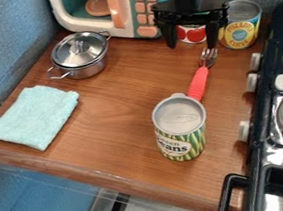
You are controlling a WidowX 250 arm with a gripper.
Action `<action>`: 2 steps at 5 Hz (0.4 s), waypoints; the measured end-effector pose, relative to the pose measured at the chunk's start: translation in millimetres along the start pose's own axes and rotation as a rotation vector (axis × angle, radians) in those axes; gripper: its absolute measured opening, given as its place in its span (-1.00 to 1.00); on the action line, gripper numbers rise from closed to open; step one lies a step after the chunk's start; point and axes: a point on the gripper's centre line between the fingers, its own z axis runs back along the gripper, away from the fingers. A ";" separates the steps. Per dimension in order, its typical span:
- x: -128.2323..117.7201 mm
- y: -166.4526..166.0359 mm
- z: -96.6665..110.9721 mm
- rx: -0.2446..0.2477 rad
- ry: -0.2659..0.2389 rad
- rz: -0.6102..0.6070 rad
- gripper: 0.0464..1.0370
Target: Moved the blue towel in the center of the table
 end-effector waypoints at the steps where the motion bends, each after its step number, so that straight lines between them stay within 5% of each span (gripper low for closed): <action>1: -11.6 1.7 -17.8 0.006 0.050 0.000 0.93; 2: -30.1 23.7 -13.8 0.011 0.054 0.023 0.93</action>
